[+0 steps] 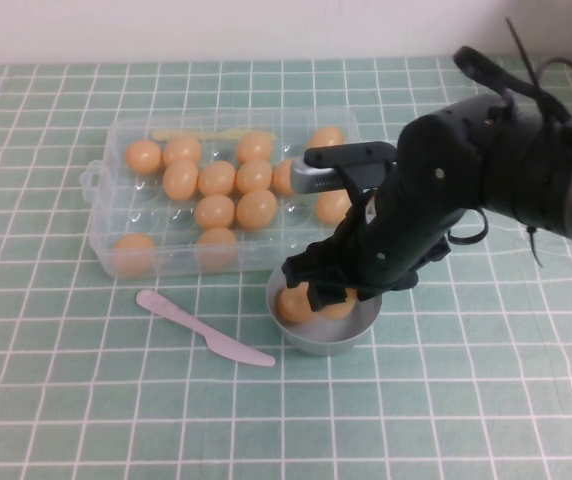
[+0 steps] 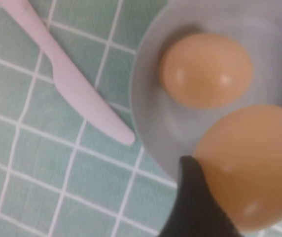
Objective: Take an egg out of the egg box
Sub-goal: Place the egg in the bowl
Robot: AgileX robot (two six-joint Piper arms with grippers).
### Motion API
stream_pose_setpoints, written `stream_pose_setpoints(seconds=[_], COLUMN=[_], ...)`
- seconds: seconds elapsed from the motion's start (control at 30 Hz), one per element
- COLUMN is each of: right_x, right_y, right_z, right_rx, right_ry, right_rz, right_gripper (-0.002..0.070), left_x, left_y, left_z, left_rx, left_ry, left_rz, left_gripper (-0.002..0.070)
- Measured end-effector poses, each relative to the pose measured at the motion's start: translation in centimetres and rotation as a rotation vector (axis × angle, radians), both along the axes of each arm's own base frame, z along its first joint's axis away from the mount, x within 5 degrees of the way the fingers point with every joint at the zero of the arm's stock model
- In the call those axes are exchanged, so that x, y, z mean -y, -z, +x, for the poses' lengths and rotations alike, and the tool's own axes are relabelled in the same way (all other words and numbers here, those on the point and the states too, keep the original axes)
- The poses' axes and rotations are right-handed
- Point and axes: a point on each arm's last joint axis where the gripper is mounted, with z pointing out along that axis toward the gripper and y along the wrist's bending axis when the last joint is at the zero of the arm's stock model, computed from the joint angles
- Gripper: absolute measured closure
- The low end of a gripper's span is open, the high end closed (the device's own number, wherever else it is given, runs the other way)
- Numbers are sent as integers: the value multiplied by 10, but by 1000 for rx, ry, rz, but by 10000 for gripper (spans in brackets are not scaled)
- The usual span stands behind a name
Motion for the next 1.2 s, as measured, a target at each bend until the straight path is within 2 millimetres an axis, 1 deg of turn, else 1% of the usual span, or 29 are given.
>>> stream_pose_setpoints(seconds=[0.17,0.33,0.43,0.7,0.87,1.03,1.1,1.2], right_x=[-7,-4,-3,0,-2,-3,-3,-3], right_y=[10,19,24,26,37,39,39,39], right_z=[10,17,19,22,24,25,25,25], right_rx=[-18,-38,-45,-45,-67,-64,-62,-62], right_ry=[-4,10,12,18,17,18,18,18], right_rz=[-22,-46,-57,-66,-83,-81,-79,-79], right_gripper=[306,306,307,305,304,304,294,253], left_x=[0,0,0,0,0,0,0,0], left_y=[0,0,0,0,0,0,0,0], left_z=[0,0,0,0,0,0,0,0], left_rx=[0,0,0,0,0,0,0,0], left_ry=[0,0,0,0,0,0,0,0], left_rz=[0,0,0,0,0,0,0,0], left_gripper=[678,678,678,678,678,678,678,678])
